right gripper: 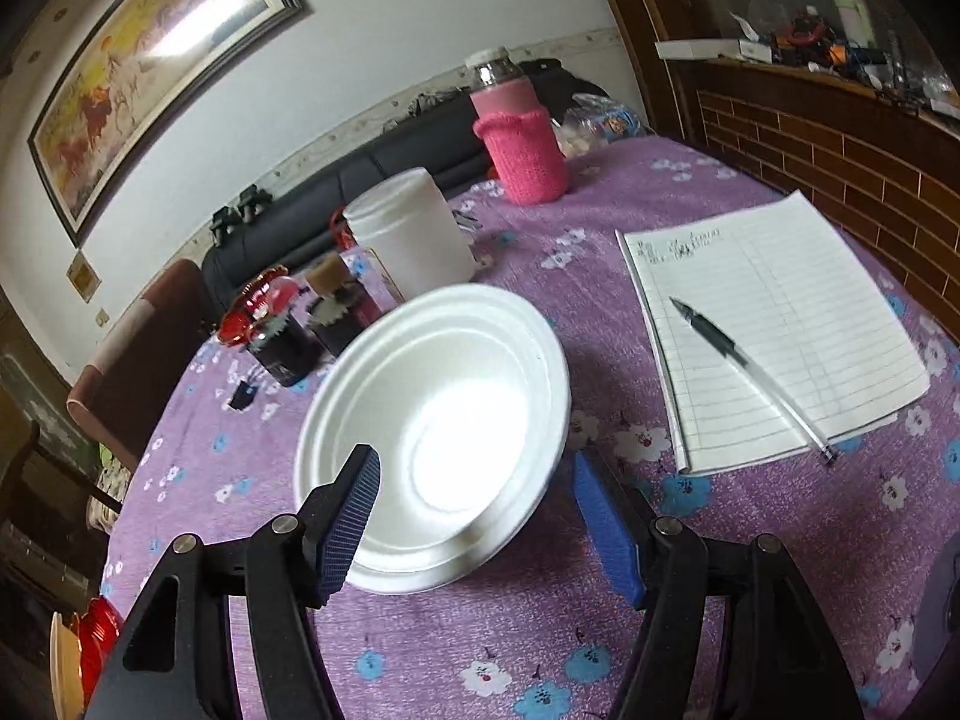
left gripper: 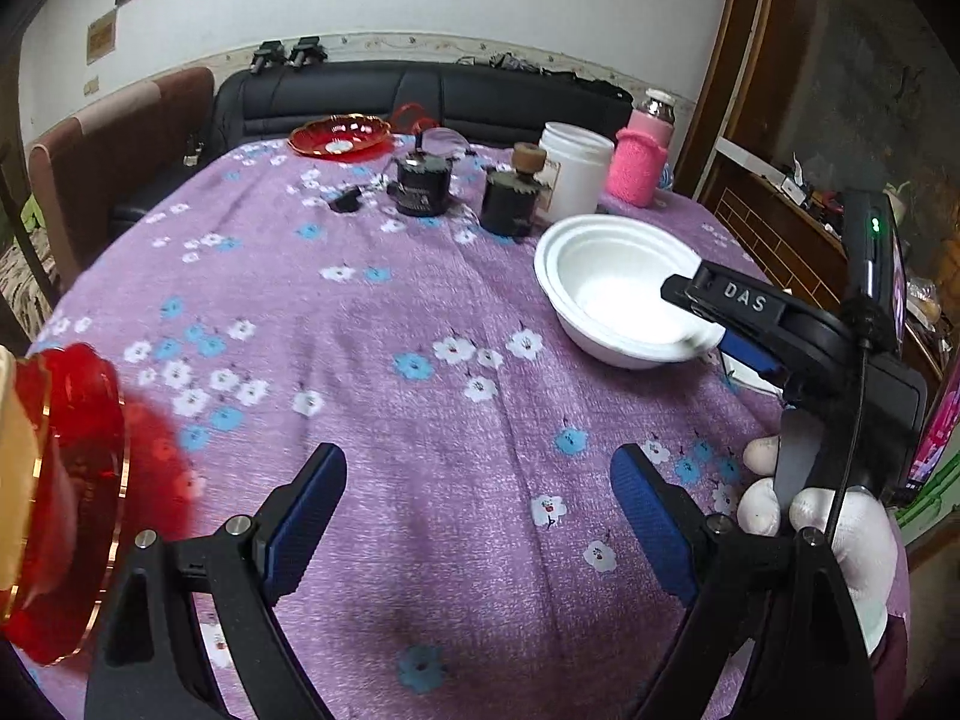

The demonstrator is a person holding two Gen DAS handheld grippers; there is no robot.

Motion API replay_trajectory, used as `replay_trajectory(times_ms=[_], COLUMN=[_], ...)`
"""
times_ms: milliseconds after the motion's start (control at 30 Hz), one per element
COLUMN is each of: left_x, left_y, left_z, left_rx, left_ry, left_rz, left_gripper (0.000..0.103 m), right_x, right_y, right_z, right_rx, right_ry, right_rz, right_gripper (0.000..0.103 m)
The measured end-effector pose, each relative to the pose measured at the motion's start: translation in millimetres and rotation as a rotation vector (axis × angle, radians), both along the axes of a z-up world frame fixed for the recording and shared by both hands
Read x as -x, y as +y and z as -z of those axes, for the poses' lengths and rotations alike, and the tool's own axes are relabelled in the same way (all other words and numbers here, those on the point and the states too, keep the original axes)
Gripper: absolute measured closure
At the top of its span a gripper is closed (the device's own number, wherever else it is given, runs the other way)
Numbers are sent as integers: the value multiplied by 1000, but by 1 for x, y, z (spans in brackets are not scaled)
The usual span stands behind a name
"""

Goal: Organize plates and bowls
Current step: 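Move the right tool to the rim of the large white paper bowl, then grasp the white bowl rim with the right tool and lift it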

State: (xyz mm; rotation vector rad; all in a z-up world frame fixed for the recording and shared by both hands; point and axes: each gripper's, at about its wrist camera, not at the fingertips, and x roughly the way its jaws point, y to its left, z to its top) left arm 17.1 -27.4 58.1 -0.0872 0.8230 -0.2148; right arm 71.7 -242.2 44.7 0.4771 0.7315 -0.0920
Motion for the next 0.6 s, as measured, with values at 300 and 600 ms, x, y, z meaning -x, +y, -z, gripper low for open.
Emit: replay_trajectory(times_ms=[300,600], left_x=[-2,0], left_y=[2,7], left_z=[5,4], left_rx=[19,26], left_ry=[17,22], left_rz=[-7,-26], left_gripper=[14,14], right_x=[-13,-16], right_y=[2,-6], right_z=[21,35], right_rx=[-25,-134], right_ry=[55,73], right_rz=[-14,-43], right_gripper=[32,68])
